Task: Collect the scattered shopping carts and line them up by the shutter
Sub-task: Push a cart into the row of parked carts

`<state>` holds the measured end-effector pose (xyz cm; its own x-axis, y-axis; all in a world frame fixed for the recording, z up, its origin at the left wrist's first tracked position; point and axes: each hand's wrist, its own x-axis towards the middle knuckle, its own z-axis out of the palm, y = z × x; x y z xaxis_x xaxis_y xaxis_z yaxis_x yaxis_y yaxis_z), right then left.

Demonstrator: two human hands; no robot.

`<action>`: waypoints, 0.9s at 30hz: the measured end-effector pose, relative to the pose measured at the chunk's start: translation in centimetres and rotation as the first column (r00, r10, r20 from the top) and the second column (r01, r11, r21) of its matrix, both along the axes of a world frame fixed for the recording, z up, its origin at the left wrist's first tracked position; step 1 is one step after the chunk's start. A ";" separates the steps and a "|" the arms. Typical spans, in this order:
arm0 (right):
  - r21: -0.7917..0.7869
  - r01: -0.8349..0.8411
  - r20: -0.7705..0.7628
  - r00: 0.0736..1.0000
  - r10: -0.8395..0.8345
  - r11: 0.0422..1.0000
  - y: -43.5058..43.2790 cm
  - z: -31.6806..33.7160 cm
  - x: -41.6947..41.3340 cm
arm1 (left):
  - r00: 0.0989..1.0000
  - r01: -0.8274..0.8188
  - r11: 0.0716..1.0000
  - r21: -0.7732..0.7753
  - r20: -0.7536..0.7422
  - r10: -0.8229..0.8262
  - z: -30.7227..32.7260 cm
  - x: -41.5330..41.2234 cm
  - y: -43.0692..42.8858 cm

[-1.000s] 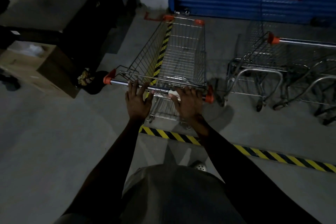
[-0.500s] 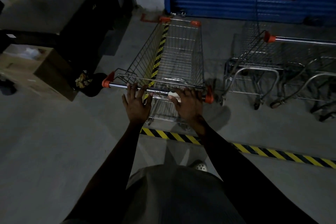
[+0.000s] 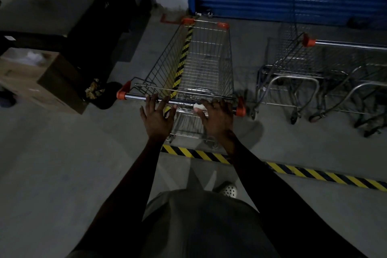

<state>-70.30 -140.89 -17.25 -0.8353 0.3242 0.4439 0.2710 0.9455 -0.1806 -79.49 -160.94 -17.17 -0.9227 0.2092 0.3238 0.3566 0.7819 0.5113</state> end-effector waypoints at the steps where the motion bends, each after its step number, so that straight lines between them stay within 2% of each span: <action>1: 0.003 0.003 0.008 1.000 -0.003 1.000 0.0 0.0 0.0 | 1.000 0.001 1.000 0.001 -0.004 -0.001 0.0 0.0 0.0; 4: -0.003 -0.001 0.029 1.000 0.001 1.000 0.0 0.3 -0.1 | 1.000 0.001 1.000 0.003 -0.006 -0.001 0.0 0.0 0.1; 7: -0.092 -0.020 -0.028 0.999 0.018 0.996 0.1 0.9 0.4 | 1.000 -0.014 0.999 0.042 0.010 0.013 0.5 0.2 0.6; 10: -0.128 0.007 -0.135 0.991 -0.025 0.992 0.8 1.7 1.7 | 0.998 0.015 0.997 0.077 -0.070 -0.009 1.2 0.5 1.9; 13: -0.097 0.036 -0.157 0.986 -0.051 0.995 2.6 1.9 2.9 | 0.986 0.102 0.992 0.075 -0.142 -0.091 2.0 0.9 4.3; 17: -0.102 0.193 -0.151 0.967 -0.207 0.976 5.6 1.5 4.3 | 0.964 0.243 0.968 0.065 -0.130 -0.233 2.6 1.7 9.5; 21: -0.150 0.253 -0.108 0.957 -0.270 0.956 11.2 1.6 6.4 | 0.925 0.356 0.933 0.058 -0.161 -0.343 3.3 2.6 16.9; 27: -0.232 0.349 -0.009 0.933 -0.361 0.908 22.3 2.0 10.9 | 0.885 0.465 0.885 0.038 -0.038 -0.464 3.6 5.9 28.6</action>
